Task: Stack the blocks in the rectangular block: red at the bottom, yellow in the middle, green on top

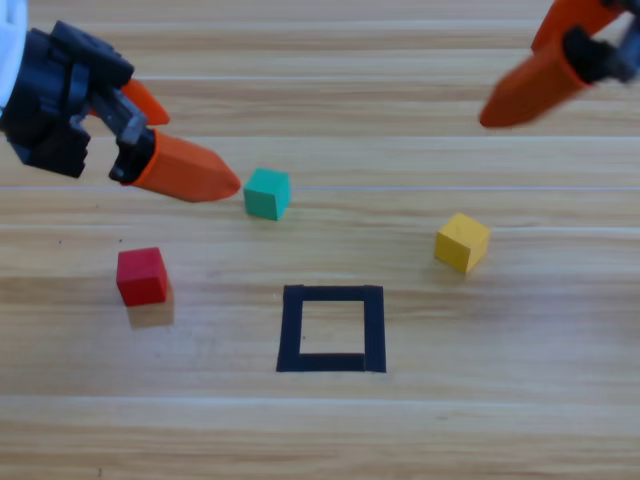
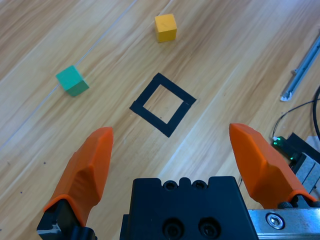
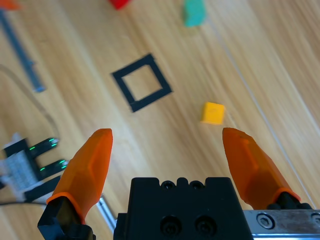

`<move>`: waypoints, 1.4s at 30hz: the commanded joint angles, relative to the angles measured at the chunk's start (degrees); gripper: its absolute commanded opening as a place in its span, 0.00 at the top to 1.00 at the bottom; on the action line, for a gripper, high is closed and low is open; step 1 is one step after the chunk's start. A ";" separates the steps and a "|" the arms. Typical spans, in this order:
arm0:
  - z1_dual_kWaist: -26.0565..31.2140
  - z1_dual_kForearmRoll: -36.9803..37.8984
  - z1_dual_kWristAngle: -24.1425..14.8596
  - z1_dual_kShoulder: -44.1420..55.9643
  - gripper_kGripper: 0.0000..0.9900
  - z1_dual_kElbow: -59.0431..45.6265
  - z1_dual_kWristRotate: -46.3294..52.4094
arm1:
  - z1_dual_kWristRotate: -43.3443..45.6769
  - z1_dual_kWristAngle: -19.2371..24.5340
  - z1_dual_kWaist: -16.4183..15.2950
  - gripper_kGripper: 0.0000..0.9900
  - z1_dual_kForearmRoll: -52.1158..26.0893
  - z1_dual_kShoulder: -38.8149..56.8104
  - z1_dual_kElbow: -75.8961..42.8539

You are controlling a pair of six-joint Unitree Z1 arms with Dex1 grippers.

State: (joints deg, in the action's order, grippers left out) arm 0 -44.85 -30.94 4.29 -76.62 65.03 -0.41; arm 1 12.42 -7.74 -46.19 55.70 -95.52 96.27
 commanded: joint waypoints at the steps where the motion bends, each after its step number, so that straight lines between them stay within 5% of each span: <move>1: -0.94 -3.51 -3.76 -1.25 0.00 3.35 1.12 | -4.95 8.97 1.72 0.02 -0.68 -12.32 4.54; 9: 2.75 -11.77 -10.09 -13.03 0.00 16.00 12.63 | -3.28 9.76 4.44 0.02 0.72 -25.85 8.76; 22: 12.60 -15.29 -13.34 -27.88 0.00 11.70 31.88 | -3.02 16.27 5.06 0.02 1.16 -34.12 10.78; 27: 12.86 -15.38 -17.56 -33.68 0.00 12.40 37.86 | -2.67 16.35 5.06 0.02 1.43 -37.54 10.78; 42: 16.99 -18.63 -11.85 -44.84 0.00 16.09 40.49 | -1.09 15.39 5.67 0.08 1.87 -43.26 11.49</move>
State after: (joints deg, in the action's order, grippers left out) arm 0 -29.21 -49.06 -8.96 -118.01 81.05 39.02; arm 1 10.71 7.72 -42.67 56.73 -134.26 107.29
